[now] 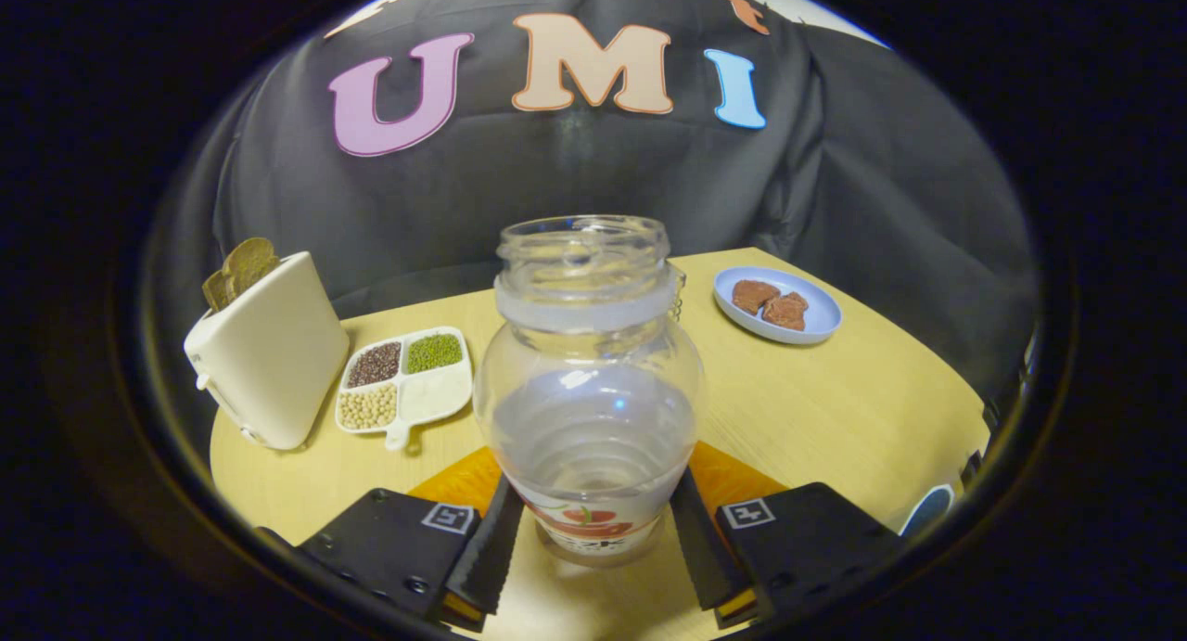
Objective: Take the bottle from table, then pour the juice into the cup, finally place the bottle on the coaster
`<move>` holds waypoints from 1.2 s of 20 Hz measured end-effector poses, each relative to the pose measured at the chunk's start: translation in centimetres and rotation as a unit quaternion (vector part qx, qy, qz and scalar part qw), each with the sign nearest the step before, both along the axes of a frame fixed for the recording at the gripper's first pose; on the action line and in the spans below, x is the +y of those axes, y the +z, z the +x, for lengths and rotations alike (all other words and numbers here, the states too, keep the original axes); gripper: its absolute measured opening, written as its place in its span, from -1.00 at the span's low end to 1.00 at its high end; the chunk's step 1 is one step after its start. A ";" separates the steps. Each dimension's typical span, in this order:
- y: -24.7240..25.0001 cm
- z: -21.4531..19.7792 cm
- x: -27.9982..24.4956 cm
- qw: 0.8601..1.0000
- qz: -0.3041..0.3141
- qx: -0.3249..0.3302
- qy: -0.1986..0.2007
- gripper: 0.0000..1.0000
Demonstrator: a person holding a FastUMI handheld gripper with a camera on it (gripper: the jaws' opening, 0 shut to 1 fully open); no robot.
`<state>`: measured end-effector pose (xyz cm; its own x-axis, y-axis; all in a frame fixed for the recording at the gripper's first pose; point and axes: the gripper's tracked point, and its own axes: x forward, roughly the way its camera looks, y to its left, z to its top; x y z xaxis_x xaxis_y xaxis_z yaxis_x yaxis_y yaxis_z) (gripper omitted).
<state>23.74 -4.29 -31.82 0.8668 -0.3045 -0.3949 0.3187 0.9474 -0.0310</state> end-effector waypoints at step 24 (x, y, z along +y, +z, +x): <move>1.4 -8.3 0.0 0.999 0.010 0.047 0.022 0.99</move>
